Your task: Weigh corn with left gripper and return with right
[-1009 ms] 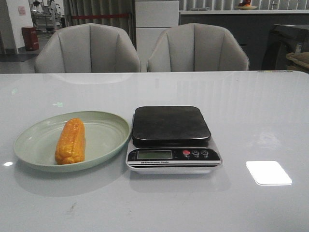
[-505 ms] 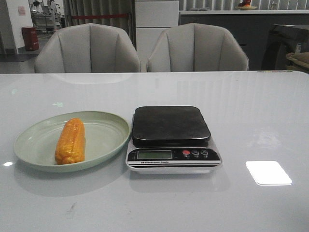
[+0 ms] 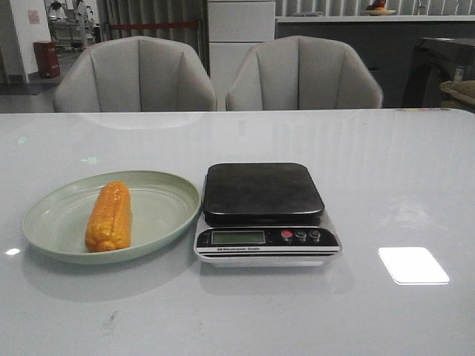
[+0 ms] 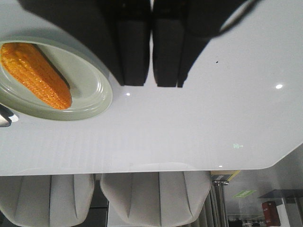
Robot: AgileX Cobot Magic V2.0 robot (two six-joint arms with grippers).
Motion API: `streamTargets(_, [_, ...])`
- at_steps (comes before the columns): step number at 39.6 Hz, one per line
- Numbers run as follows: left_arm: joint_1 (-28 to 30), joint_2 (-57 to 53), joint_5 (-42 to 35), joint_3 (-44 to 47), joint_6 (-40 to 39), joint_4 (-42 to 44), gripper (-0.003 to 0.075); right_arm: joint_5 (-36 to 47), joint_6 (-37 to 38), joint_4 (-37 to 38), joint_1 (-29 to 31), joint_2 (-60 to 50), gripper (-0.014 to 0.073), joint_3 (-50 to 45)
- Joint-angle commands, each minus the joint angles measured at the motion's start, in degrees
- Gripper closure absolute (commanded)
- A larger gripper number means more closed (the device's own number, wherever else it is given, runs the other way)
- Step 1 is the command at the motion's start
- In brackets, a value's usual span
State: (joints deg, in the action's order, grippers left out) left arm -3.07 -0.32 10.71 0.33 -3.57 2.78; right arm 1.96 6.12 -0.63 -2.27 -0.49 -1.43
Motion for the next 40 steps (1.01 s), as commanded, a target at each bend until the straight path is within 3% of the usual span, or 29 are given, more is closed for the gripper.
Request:
streamTargets(1, [0.2,-1.2,-4.3,1.9,-0.1,-0.4,0.0607,5.0,-0.5,0.6,0.2,-1.2,0.0435,-0.6])
streamTargets(40, [0.2,-1.2,-4.3,1.9,-0.1,-0.4,0.0607,5.0,-0.5,0.6,-0.6,-1.2,0.0435,-0.6])
